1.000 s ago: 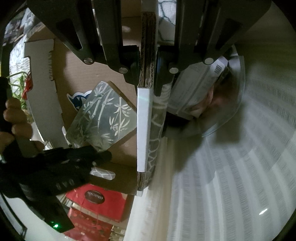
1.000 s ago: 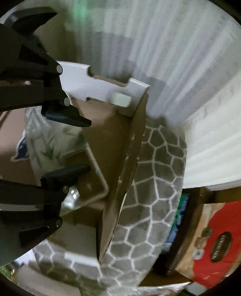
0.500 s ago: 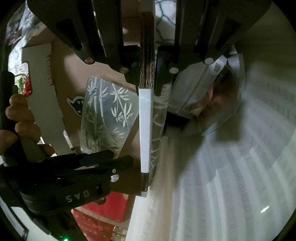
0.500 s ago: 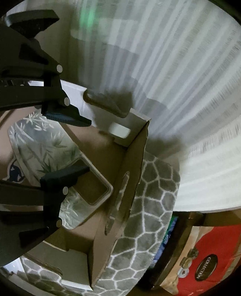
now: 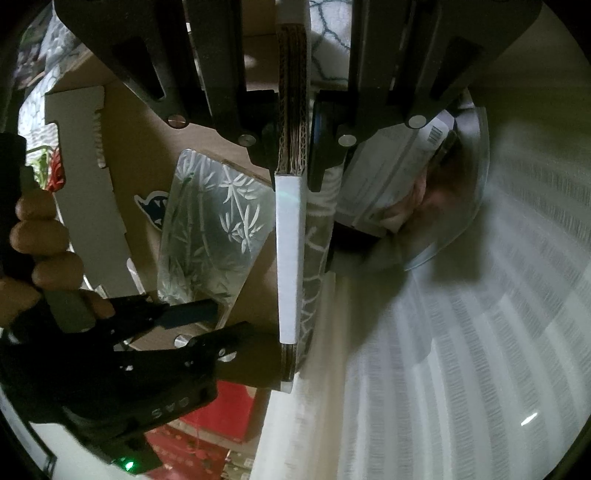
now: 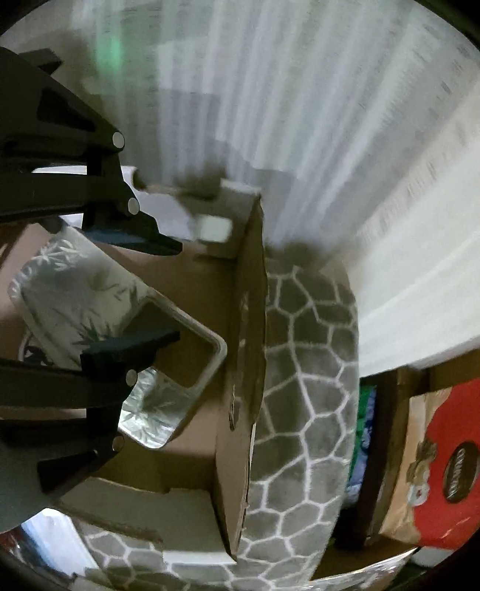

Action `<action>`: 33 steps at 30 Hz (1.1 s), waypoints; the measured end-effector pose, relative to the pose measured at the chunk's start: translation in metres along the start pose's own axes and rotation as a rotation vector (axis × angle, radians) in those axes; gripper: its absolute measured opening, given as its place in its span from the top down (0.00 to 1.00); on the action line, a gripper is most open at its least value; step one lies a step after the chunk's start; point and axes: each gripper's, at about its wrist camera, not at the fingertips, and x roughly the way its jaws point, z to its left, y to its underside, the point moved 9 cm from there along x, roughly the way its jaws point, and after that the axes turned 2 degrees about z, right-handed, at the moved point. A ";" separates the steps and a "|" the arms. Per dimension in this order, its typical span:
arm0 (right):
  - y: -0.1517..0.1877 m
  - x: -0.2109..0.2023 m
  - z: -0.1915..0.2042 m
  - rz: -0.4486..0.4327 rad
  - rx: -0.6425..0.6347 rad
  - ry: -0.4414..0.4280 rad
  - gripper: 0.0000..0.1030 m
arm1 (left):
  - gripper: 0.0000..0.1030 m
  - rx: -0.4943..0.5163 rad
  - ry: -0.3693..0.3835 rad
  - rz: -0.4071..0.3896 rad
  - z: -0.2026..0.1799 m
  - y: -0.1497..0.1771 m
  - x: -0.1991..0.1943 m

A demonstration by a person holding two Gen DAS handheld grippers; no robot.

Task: Organize objects
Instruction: 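Carry the bamboo-print case over the tray and lower it inside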

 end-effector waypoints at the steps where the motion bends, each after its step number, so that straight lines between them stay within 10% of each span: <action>1: -0.002 0.001 -0.001 -0.005 0.003 -0.001 0.62 | 0.90 0.000 0.000 0.000 0.000 0.000 0.000; 5: -0.006 0.001 0.001 -0.023 -0.044 0.100 0.84 | 0.90 -0.003 0.002 0.001 0.000 0.001 0.000; 21: 0.008 0.007 0.039 -0.005 -0.204 0.037 0.91 | 0.89 0.007 0.006 0.001 -0.004 0.001 0.001; 29: -0.001 0.015 0.029 0.006 0.012 -0.056 0.87 | 0.89 -0.001 0.011 0.003 -0.003 0.000 0.003; 33: 0.007 -0.012 0.035 0.004 -0.059 -0.087 0.62 | 0.89 -0.002 0.014 0.003 -0.002 -0.001 0.003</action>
